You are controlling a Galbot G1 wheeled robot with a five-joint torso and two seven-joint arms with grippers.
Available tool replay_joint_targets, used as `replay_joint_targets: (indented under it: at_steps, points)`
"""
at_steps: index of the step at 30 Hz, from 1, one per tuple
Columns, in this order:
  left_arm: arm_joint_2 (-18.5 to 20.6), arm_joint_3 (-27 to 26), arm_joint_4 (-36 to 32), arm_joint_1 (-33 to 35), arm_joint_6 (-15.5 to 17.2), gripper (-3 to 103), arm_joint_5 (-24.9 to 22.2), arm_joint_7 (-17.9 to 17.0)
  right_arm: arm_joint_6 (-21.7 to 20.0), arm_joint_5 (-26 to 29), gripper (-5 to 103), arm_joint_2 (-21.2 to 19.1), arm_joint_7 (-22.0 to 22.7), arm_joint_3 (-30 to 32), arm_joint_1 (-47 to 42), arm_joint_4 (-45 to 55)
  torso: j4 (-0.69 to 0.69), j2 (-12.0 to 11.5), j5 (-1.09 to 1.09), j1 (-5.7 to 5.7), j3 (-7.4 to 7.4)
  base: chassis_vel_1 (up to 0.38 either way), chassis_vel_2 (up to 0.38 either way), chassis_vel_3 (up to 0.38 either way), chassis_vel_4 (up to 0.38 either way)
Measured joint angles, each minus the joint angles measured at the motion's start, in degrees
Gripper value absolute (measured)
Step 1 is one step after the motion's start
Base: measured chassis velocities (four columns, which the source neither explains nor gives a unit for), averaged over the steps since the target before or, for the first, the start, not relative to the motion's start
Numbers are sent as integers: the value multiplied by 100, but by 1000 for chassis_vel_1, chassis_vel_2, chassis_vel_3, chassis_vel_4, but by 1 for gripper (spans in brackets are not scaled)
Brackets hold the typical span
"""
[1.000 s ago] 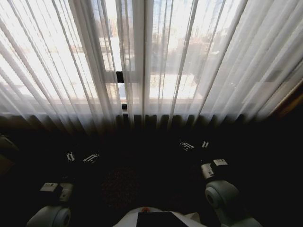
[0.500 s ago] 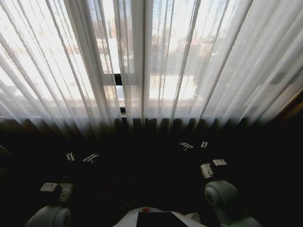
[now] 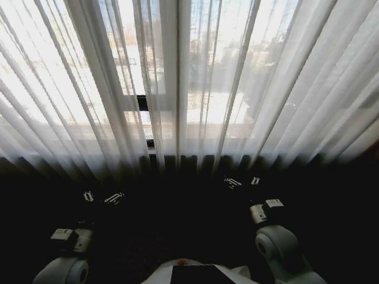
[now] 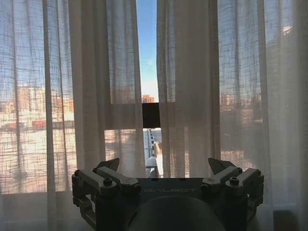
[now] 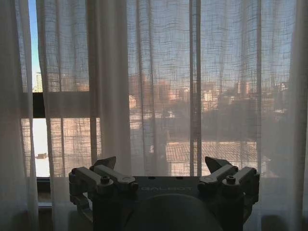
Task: Open the curtains by pulling them apart, changing their state from closed to fully open.
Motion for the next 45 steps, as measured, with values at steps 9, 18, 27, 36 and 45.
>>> replay_joint_targets:
  at_steps: [9, 18, 27, 36, 45]
  points:
    - [16, 8, 17, -4, -6, 100, 3, 6, 4, -19, 100, 11, 1, -4, -21, -1, 1, 2, 0, -3, -1, -183, 188, 189, -194]
    - [32, 17, 27, -14, -7, 100, 2, 9, 5, -28, 100, 42, 1, -11, -43, 18, 1, 0, -3, 0, 0, -171, 188, 164, -179]
    - [35, 15, 24, 3, -52, 100, -12, 10, 5, -35, 100, 60, 1, -3, -74, 62, 0, 0, -1, -1, 0, -201, 169, 207, -179]
    - [10, 20, 13, 18, -93, 100, -12, 12, 5, -36, 100, 49, 3, 13, -95, 101, 0, 0, -1, -1, 0, -206, 182, 194, -202]
    - [-6, 20, 13, 33, -173, 100, -9, 13, -6, -34, 100, 67, 36, -7, -105, 123, 0, -1, -2, 4, 1, -104, 133, 107, -128]
